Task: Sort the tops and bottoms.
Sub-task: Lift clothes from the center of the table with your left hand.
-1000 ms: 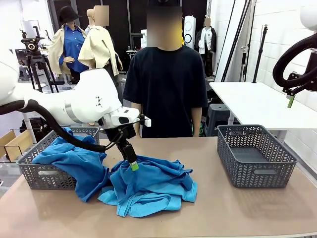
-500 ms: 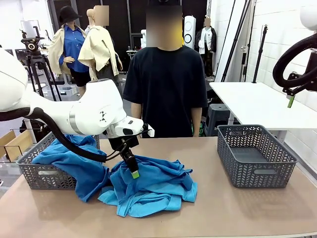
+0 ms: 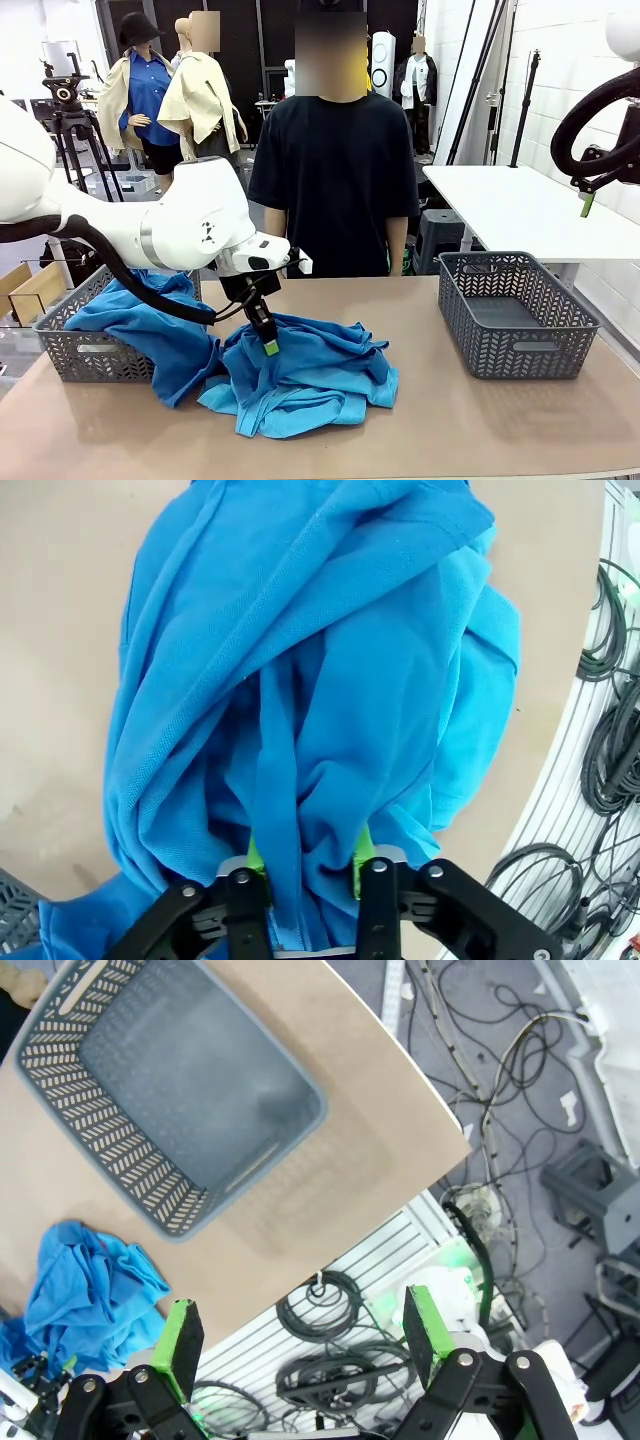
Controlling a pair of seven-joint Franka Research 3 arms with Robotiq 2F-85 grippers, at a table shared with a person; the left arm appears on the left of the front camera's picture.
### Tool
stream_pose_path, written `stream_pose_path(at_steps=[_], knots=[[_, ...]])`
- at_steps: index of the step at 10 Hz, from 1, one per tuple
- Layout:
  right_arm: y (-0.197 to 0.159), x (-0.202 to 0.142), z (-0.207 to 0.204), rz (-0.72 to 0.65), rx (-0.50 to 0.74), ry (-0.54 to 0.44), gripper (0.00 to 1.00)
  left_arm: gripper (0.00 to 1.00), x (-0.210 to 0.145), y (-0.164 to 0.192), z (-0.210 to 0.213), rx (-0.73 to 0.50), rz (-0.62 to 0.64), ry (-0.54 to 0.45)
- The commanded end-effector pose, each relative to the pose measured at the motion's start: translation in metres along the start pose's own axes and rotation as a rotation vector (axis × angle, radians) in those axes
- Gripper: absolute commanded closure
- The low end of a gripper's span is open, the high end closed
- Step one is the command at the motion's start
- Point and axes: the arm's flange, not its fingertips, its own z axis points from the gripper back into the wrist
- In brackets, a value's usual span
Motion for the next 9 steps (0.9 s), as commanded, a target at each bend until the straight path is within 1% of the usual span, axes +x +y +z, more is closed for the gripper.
stream_pose_path(at_steps=[1, 5, 7, 9], knots=[[-0.001, 0.0, 0.001, 0.005, -0.001, 0.005, 0.0, 1.0, 0.0, 0.0, 0.011, -0.021, 0.004, 0.001], [-0.001, 0.0, 0.001, 0.005, -0.001, 0.005, 0.0, 1.0, -0.002, -0.003, 0.028, -0.064, 0.006, -0.007], [-0.001, 0.0, 0.001, 0.005, -0.001, 0.005, 0.0, 1.0, -0.002, -0.003, 0.045, -0.098, 0.005, -0.026], [-0.001, 0.0, 0.001, 0.005, -0.001, 0.005, 0.0, 1.0, -0.002, 0.001, 0.074, -0.139, 0.002, -0.068]])
